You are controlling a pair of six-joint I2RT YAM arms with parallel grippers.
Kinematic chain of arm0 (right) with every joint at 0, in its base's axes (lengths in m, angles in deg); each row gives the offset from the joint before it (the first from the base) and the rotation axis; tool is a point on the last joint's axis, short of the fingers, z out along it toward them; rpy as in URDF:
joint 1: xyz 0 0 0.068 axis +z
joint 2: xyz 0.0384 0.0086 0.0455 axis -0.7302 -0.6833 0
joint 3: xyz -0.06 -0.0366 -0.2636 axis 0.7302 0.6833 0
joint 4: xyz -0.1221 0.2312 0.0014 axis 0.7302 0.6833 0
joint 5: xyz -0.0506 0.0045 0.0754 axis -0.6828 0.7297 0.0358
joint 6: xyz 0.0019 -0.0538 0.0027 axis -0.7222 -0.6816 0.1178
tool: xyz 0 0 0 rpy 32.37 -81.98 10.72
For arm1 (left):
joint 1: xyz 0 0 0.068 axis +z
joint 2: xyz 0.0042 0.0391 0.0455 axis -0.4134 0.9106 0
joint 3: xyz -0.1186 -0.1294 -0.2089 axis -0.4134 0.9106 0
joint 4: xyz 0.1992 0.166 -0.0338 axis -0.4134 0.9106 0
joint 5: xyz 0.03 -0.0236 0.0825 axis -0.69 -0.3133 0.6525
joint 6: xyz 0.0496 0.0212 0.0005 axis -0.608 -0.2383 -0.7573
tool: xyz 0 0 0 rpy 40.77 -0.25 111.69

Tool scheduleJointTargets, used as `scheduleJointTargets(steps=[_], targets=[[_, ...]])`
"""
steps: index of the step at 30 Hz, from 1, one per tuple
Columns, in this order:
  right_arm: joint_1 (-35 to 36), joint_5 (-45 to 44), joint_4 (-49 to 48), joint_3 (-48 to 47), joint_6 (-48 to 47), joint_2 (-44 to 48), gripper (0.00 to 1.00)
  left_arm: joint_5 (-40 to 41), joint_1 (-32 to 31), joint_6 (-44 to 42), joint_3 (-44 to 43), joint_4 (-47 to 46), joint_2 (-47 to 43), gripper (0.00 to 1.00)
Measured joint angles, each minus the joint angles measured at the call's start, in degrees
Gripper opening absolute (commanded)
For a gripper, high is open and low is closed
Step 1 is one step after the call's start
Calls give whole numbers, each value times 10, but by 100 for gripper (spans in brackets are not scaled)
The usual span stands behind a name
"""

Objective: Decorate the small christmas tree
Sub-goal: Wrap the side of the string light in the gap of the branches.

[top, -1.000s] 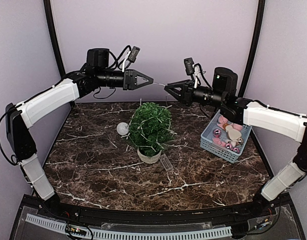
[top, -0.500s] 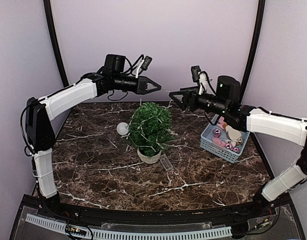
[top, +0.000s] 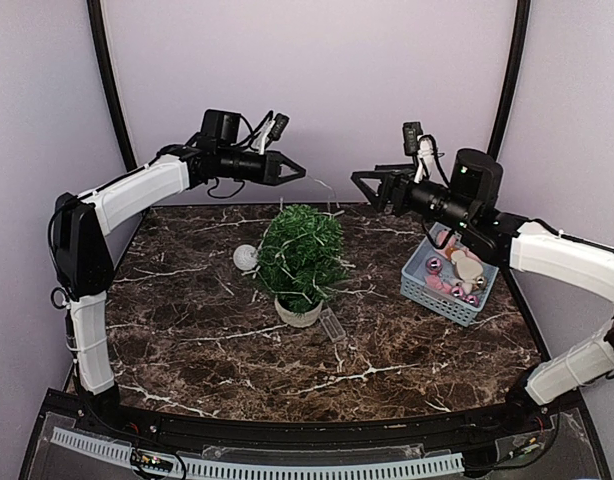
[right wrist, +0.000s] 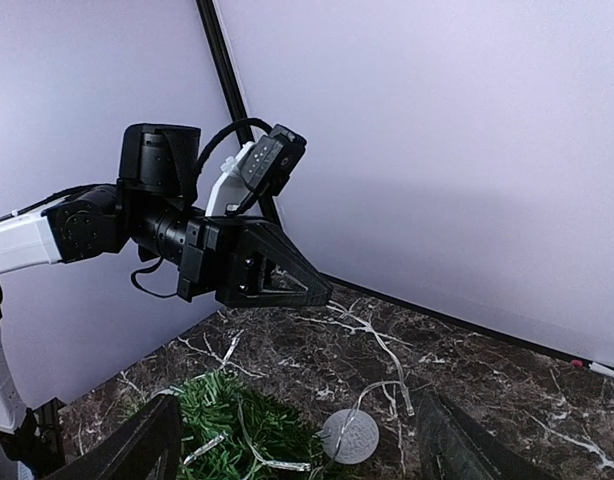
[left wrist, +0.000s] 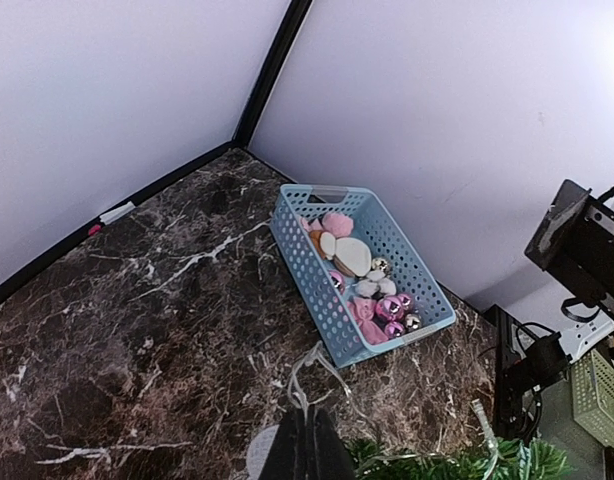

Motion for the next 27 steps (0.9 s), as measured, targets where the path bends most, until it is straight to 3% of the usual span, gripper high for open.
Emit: scheduleJointTargets(steps=[10, 19, 27], targets=[[0, 0, 0, 4, 7, 9, 82, 36, 15, -8, 17, 11, 1, 0], [0, 0, 3, 7, 8, 18, 82, 98, 15, -9, 198, -28, -69, 0], [1, 1, 3, 7, 8, 18, 82, 133, 15, 2, 276, -94, -161, 0]])
